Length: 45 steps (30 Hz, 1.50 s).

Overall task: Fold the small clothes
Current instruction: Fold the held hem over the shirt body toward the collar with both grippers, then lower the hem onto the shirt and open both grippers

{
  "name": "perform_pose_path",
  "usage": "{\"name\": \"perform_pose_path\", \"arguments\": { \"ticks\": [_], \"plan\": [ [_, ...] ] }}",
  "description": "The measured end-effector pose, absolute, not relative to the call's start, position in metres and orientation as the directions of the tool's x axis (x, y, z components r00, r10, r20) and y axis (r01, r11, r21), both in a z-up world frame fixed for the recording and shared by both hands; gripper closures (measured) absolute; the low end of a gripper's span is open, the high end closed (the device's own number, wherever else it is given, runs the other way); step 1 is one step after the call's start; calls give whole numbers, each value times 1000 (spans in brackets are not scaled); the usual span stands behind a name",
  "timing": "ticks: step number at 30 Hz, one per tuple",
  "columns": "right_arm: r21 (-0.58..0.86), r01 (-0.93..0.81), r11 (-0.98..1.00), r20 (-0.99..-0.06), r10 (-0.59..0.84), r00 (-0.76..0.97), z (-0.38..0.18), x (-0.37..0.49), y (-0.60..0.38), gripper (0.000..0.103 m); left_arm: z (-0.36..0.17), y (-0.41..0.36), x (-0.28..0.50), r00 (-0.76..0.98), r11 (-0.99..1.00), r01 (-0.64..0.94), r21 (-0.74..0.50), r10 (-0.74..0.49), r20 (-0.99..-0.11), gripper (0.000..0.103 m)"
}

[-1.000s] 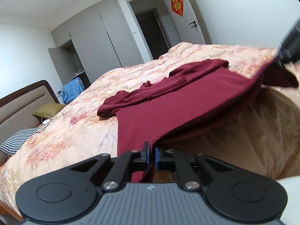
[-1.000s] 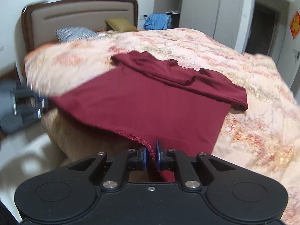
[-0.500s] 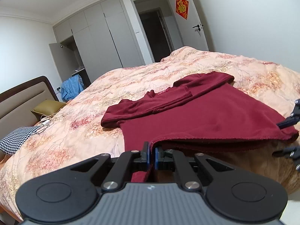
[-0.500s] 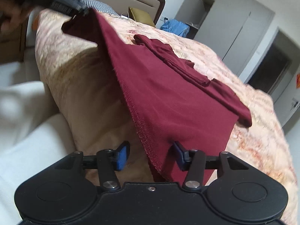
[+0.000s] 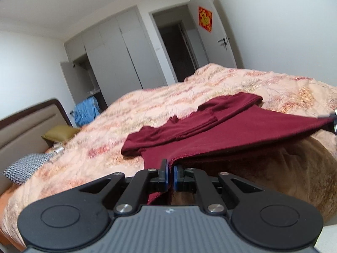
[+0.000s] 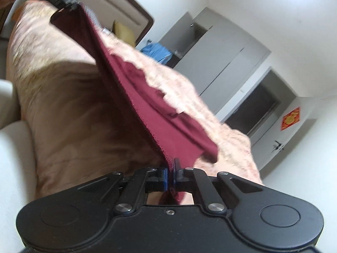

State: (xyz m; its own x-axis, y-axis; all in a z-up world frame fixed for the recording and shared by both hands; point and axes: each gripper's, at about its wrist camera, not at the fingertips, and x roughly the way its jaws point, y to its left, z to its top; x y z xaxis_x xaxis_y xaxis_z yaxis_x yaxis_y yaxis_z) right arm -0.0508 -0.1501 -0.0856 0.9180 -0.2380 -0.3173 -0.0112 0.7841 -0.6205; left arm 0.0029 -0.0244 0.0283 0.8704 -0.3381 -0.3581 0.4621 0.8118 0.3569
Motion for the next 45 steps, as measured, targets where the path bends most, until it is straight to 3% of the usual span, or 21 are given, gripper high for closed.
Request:
{"name": "perform_pose_path", "arguments": {
  "ticks": [5, 12, 16, 21, 27, 37, 42, 45],
  "plan": [
    [-567, -51, 822, -335, -174, 926, -44, -85, -163, 100, 43, -16, -34, 872, 807, 473, 354, -369, -322, 98],
    [-435, -209, 876, -499, -41, 866, 20, -129, -181, 100, 80, 8, -83, 791, 749, 584, 313, -440, -425, 98],
    [-421, -199, 885, -473, -28, 880, 42, -110, -194, 99, 101, 2, -66, 780, 742, 599, 301, -457, -427, 98],
    [-478, -185, 859, -427, -43, 903, 68, -32, -220, 99, 133, -29, 8, 796, 721, 592, 361, -451, -405, 97],
    [-487, -195, 851, -463, -63, 884, 77, 100, -264, 98, 141, -86, 131, 798, 659, 595, 461, -416, -436, 96],
    [-428, -223, 876, -626, -109, 772, 9, 271, -307, 98, 61, -138, 315, 673, 596, 703, 388, -381, -635, 96],
    [-380, -235, 895, -684, -101, 722, -30, 306, -311, 92, 16, -137, 362, 595, 607, 740, 291, -389, -703, 96],
    [-352, -235, 906, -703, -90, 706, -43, 319, -316, 85, 0, -131, 379, 563, 628, 744, 227, -407, -719, 90]
  ]
}}
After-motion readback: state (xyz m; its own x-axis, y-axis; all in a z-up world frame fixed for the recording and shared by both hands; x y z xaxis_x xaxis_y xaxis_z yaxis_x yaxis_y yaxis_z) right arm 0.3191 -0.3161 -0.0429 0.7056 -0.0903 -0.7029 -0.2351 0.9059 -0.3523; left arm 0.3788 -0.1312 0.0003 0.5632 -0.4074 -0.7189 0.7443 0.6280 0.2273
